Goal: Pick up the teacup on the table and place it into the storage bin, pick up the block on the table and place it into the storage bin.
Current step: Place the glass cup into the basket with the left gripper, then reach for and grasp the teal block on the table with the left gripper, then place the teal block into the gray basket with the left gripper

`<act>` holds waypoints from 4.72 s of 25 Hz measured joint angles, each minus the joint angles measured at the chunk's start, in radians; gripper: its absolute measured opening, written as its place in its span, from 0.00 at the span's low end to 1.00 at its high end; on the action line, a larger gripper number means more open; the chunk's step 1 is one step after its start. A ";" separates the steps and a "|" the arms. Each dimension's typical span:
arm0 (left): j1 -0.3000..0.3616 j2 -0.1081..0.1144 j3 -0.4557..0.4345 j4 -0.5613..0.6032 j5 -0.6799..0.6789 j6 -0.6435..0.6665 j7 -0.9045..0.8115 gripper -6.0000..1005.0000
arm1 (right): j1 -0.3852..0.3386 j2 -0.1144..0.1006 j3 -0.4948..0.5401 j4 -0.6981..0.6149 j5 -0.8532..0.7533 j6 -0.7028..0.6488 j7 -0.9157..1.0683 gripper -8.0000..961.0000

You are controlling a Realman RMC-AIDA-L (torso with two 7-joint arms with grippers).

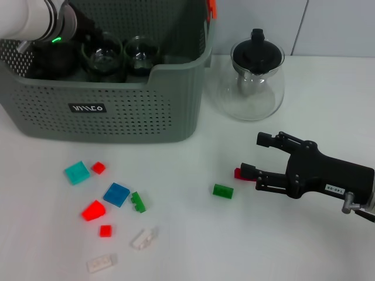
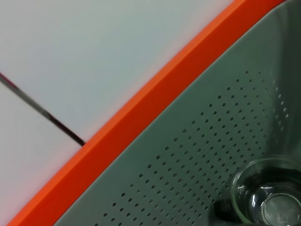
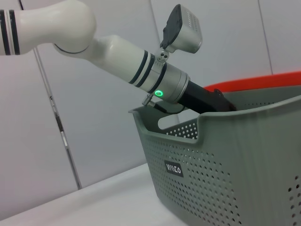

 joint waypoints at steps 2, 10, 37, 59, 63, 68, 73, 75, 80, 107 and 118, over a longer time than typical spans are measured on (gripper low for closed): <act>0.001 -0.001 -0.003 0.004 0.000 0.003 -0.002 0.15 | 0.000 0.000 0.000 0.000 0.000 0.000 0.000 0.98; 0.101 -0.041 -0.173 0.371 -0.210 0.265 0.017 0.39 | 0.000 -0.003 0.000 0.001 0.002 0.000 0.000 0.98; 0.472 0.047 -0.616 0.509 -0.758 1.510 0.463 0.80 | -0.004 -0.007 -0.007 0.014 -0.005 -0.008 0.027 0.98; 0.581 -0.144 -0.426 0.622 -0.441 1.097 0.657 0.79 | 0.003 -0.004 -0.009 0.024 -0.021 0.027 0.063 0.98; 0.582 -0.143 -0.413 0.550 -0.467 0.991 0.701 0.79 | 0.006 -0.003 -0.009 0.026 -0.021 0.028 0.063 0.98; 0.561 -0.143 -0.412 0.469 -0.468 0.881 0.750 0.79 | 0.006 -0.003 -0.005 0.026 -0.021 0.028 0.063 0.98; 0.550 -0.140 -0.412 0.424 -0.466 0.810 0.781 0.78 | 0.008 -0.002 -0.002 0.025 -0.021 0.028 0.063 0.98; 0.546 -0.140 -0.411 0.412 -0.464 0.790 0.788 0.78 | 0.010 -0.002 -0.001 0.025 -0.021 0.028 0.063 0.98; 0.537 -0.138 -0.410 0.382 -0.453 0.754 0.793 0.78 | 0.013 0.000 -0.002 0.025 -0.021 0.028 0.063 0.98; 0.531 -0.143 -0.411 0.343 -0.433 0.680 0.786 0.68 | 0.014 0.001 -0.008 0.025 -0.021 0.020 0.077 0.98; 0.534 -0.144 -0.415 0.368 -0.435 0.684 0.785 0.43 | 0.014 0.000 -0.007 0.025 -0.021 0.019 0.077 0.98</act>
